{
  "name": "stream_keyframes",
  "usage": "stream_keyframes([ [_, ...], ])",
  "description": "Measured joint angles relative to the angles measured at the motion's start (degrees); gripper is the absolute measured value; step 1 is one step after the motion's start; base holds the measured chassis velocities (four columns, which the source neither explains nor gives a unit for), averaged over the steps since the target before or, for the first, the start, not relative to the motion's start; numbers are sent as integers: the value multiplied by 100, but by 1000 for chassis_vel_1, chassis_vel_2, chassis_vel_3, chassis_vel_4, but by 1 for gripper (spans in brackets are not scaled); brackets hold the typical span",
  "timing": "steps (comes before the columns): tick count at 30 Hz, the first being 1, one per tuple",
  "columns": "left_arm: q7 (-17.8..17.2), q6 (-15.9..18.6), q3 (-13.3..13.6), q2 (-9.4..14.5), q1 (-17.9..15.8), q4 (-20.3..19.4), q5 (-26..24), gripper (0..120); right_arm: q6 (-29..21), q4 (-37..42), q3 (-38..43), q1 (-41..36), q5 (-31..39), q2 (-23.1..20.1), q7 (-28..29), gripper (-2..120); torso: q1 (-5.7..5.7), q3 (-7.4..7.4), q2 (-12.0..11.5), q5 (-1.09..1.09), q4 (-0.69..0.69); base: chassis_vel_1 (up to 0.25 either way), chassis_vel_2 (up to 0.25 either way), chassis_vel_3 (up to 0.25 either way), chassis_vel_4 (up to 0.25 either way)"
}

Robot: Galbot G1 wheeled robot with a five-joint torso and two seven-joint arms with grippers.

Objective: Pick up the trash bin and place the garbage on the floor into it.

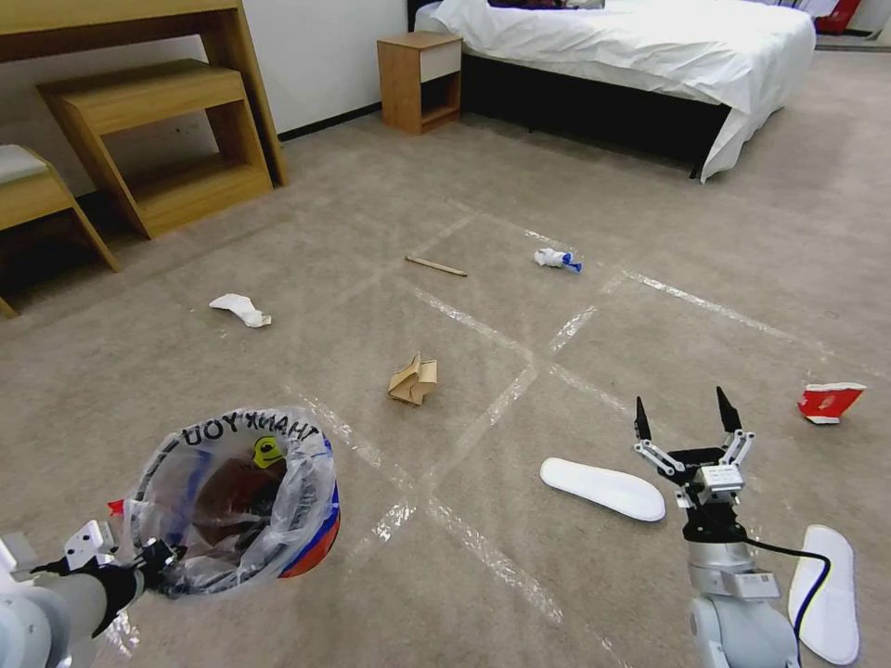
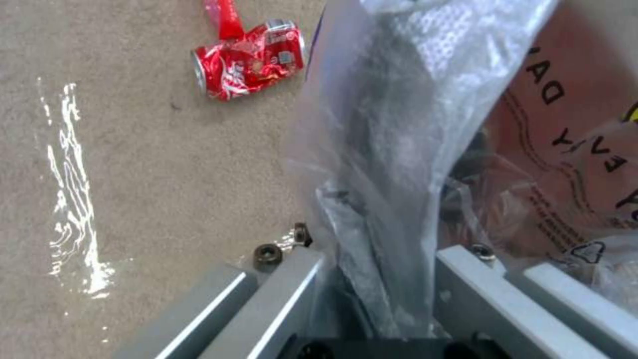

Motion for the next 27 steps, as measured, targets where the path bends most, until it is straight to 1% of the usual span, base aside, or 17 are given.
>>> stream_keyframes([
  [9, 85, -1, -4, -55, 55, -63, 94, 0, -211, -75, 52, 182, 93, -408, 145, 100, 0, 0, 0, 0, 0, 0, 0, 0, 0],
  [14, 172, -34, 18, -116, 44, -60, 174, 0, -265, -114, 73, 242, 164, -507, 169, 100, 0, 0, 0, 0, 0, 0, 0, 0, 0],
  [23, 189, -39, 34, -215, 124, -112, 286, 0, -253, -131, 7, 260, 226, -475, 169, 100, 0, 0, 0, 0, 0, 0, 0, 0, 0],
  [27, 223, -28, -15, -257, 204, -150, 320, 0, -235, 66, 20, 148, 228, -376, 254, 100, 0, 0, 0, 0, 0, 0, 0, 0, 0],
])
